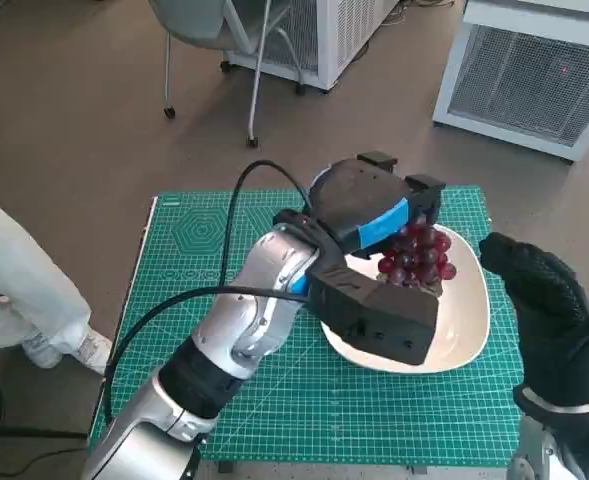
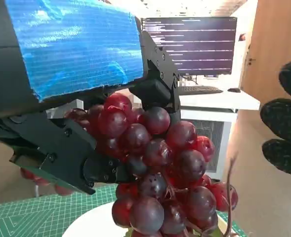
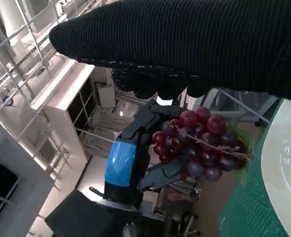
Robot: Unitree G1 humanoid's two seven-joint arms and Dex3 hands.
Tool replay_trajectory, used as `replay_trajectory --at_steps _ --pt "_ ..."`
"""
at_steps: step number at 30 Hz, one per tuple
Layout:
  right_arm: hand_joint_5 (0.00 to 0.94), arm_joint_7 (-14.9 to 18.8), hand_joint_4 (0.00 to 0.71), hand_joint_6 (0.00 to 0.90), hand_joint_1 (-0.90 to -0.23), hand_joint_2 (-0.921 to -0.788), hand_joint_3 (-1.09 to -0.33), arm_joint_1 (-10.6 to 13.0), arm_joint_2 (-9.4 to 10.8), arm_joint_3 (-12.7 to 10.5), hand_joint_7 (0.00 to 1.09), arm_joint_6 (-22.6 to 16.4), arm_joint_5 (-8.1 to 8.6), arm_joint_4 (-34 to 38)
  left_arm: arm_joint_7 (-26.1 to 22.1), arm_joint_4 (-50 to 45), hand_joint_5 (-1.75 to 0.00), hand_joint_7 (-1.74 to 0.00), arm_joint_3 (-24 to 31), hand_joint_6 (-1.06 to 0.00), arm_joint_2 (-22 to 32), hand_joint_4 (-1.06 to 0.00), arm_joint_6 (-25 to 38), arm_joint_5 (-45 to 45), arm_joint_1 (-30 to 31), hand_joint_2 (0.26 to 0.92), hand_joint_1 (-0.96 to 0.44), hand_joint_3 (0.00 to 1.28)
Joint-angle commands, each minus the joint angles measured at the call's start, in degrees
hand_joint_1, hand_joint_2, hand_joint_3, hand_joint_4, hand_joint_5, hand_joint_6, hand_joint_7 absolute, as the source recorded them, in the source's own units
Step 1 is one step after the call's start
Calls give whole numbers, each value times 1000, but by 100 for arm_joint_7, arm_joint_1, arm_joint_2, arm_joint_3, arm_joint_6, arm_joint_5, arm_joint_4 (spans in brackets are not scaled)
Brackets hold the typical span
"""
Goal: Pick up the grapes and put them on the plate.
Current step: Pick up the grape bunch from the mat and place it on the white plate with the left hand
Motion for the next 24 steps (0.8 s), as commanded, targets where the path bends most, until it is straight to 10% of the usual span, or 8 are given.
replay_trajectory --at_steps 1,9,16,19,24 --pt "1 -75 478 181 -478 -921 -545 102 33 12 583 13 -88 30 104 82 -1492 -1250 -71 -526 -100 -537 52 59 -206 730 3 534" --pt "1 -123 477 179 -477 -921 -547 94 68 45 585 -31 -136 51 253 389 -1618 -1393 10 -476 -300 -449 85 -128 -171 614 23 797" --pt "1 -130 478 178 -478 -921 -548 92 83 59 587 -31 -124 60 -118 580 -1404 -261 -48 -473 -295 -633 72 -354 -166 620 351 662" --pt "1 -128 478 178 -479 -921 -548 102 83 60 587 -22 -108 50 -274 564 -1093 -104 -153 -425 -243 -592 129 -270 -181 646 185 461" --pt "0 -142 477 177 -479 -921 -548 117 85 61 589 -5 -106 21 -382 529 -228 -18 -313 -296 -145 -226 81 -130 -196 734 -182 89"
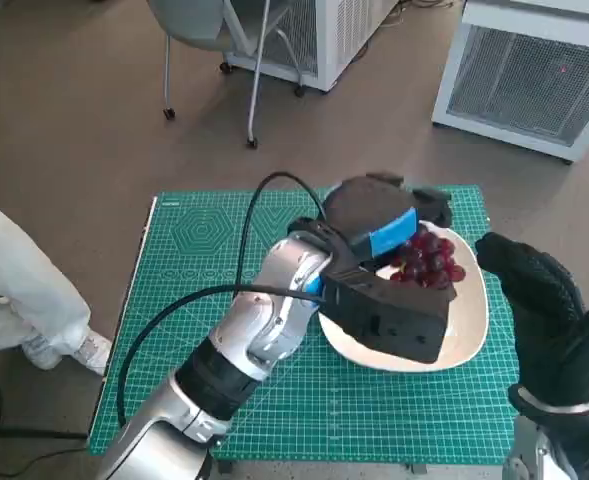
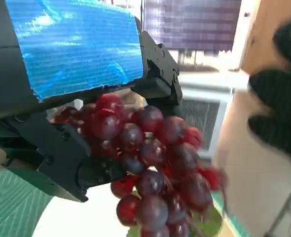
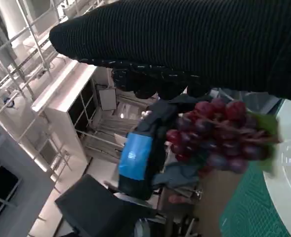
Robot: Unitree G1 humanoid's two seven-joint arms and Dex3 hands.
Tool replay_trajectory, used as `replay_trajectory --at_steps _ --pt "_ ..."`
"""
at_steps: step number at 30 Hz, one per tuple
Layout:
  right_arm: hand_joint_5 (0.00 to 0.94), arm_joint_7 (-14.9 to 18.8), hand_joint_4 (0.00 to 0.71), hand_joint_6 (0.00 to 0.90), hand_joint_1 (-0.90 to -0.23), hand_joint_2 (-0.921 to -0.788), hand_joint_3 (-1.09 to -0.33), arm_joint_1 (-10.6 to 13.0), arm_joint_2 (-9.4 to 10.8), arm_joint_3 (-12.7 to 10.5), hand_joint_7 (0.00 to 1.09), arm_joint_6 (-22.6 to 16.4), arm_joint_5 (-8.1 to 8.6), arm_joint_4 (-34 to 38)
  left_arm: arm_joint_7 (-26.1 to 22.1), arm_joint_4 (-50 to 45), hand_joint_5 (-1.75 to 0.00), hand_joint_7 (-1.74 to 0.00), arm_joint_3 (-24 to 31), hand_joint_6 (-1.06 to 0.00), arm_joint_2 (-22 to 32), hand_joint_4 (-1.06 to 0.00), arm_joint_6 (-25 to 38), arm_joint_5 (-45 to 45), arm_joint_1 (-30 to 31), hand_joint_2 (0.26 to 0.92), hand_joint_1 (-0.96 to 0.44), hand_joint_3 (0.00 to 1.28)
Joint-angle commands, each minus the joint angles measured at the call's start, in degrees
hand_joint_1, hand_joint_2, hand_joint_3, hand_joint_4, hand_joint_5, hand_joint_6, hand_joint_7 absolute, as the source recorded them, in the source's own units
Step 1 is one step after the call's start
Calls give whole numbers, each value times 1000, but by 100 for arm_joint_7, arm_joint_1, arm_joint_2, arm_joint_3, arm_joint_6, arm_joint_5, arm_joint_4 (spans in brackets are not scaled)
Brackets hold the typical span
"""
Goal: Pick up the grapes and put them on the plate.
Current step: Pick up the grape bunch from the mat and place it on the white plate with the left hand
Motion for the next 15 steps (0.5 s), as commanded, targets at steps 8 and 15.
replay_trajectory --at_steps 8,15 --pt "0 -67 477 176 -480 -921 -548 112 21 -3 591 97 0 -13 323 167 -18 -4 -157 -205 174 -123 -679 68 -122 759 -362 12" --pt "1 -68 478 176 -481 -921 -547 98 17 -9 592 91 5 15 882 351 -4 -12 -113 -223 253 -122 -1002 92 -1 760 -361 4"
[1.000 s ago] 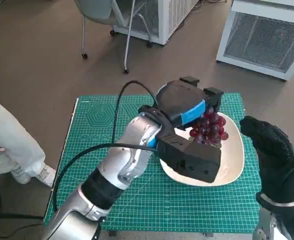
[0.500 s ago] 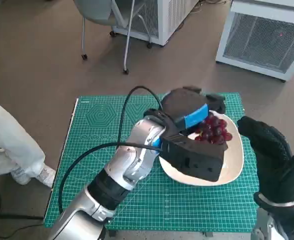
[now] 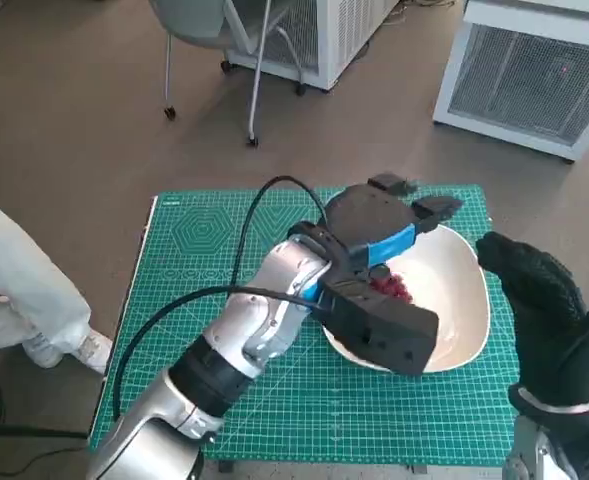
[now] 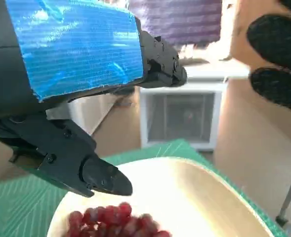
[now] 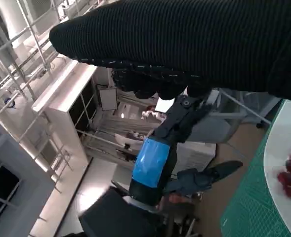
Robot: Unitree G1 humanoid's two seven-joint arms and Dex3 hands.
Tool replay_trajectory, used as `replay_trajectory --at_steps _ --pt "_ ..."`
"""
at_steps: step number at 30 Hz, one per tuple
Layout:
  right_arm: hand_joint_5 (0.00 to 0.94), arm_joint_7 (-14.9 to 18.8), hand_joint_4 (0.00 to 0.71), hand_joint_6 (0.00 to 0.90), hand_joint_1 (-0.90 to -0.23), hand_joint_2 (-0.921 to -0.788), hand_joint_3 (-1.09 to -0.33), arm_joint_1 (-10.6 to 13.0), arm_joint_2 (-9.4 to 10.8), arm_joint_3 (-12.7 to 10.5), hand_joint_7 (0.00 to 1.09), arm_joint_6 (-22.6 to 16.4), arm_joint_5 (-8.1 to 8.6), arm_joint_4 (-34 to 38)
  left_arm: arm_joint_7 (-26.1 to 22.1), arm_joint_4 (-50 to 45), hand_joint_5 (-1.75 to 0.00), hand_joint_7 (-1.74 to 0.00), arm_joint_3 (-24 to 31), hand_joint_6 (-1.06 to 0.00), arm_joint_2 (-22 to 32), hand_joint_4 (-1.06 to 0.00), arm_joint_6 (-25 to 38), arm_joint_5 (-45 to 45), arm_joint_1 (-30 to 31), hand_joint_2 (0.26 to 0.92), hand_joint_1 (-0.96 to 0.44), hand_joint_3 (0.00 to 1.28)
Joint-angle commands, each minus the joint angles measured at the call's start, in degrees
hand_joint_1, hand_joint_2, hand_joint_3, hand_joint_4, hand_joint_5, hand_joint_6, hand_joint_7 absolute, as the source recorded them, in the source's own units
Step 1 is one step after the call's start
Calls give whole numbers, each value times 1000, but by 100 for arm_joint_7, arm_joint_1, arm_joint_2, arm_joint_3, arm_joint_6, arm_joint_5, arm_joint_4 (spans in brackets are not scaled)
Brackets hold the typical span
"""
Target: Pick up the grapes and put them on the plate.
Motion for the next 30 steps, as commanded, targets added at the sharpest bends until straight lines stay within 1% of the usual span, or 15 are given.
replay_trajectory --at_steps 1,8,13,17,20,23,26,30 --pt "1 -47 478 176 -481 -921 -547 92 16 -11 592 84 2 52 355 136 -4 -12 29 -224 58 -122 -190 2 23 760 -360 4" --pt "1 -51 478 176 -484 -921 -546 49 30 8 593 77 -12 91 651 201 -3 -13 364 -238 235 -128 -559 -375 236 781 -375 10" --pt "1 -65 478 176 -484 -921 -546 -9 50 33 593 71 -39 139 665 334 -4 -22 924 -268 390 -136 -1105 -1180 491 838 -381 25" --pt "1 -110 479 176 -484 -921 -545 -50 86 72 594 67 -98 154 553 579 -1 -20 1479 -287 512 -138 -1664 -2026 765 895 -429 55" --pt "2 -141 480 178 -484 -921 -545 -78 108 100 594 66 -144 157 269 785 -1 -17 1916 -290 564 -139 -2015 -2769 938 912 -480 115" --pt "2 -169 481 179 -484 -921 -545 -99 126 126 595 65 -197 152 -255 934 -2 -14 2440 -289 506 -143 -2158 -3747 1121 918 -521 166" --pt "2 -173 481 180 -485 -921 -544 -125 132 148 595 74 -215 155 -866 876 -5 -11 3016 -287 354 -152 -1976 -4852 1381 920 -534 203" --pt "2 -154 481 179 -487 -921 -543 -161 114 154 596 70 -206 195 -1351 627 -8 -6 3478 -281 227 -162 -1673 -5783 1729 921 -496 231"
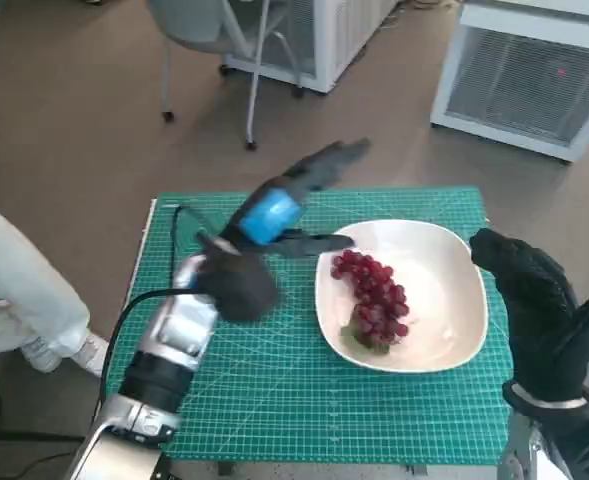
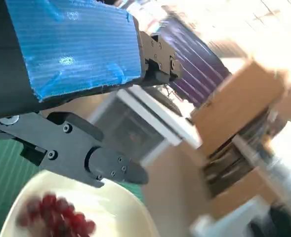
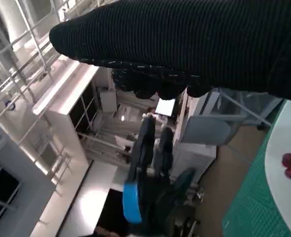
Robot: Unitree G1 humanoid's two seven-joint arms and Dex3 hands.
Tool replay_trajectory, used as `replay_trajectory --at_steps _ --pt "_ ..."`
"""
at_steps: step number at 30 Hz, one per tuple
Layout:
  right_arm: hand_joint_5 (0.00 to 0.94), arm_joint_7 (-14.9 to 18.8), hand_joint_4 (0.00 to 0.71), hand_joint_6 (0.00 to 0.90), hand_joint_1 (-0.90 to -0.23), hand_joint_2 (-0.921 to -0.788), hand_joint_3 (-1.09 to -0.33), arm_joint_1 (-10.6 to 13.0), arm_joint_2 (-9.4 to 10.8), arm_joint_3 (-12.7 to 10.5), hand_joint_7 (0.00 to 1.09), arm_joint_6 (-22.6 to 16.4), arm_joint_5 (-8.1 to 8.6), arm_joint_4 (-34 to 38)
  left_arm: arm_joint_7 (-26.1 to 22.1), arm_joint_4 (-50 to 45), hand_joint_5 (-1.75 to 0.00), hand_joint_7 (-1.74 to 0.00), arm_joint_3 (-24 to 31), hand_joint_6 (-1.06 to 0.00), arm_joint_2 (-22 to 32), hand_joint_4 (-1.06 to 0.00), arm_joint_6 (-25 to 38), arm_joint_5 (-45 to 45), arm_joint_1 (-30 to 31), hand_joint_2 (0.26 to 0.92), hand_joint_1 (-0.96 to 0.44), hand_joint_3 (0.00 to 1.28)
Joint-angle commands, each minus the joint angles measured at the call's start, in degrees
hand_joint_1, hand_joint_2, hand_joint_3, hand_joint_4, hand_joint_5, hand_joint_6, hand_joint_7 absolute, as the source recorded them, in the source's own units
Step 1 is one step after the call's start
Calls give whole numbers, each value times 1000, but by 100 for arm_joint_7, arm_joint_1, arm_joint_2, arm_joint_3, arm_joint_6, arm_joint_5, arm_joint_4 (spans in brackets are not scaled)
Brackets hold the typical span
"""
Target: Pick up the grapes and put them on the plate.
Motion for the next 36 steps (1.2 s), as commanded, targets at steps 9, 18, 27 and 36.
replay_trajectory --at_steps 9,18,27,36 --pt "2 -25 483 177 -502 -921 -544 -36 -11 51 597 76 -64 156 -1044 -666 -27 -13 1253 -295 -215 -222 -145 -2051 1323 921 -466 266" --pt "2 36 483 177 -500 -921 -546 -37 -66 32 600 95 19 138 -1256 -1373 -36 -22 1436 -313 -330 -274 -192 -2418 1969 921 -455 274" --pt "2 51 483 176 -503 -921 -544 8 -107 31 602 104 25 87 -1305 -2073 -25 -17 1391 -303 -396 -274 75 -2603 2421 921 -472 265" --pt "2 51 482 173 -503 -921 -546 56 -123 58 604 144 30 14 -1279 -2342 -15 -18 1405 -303 -466 -265 187 -2598 2625 921 -489 266"
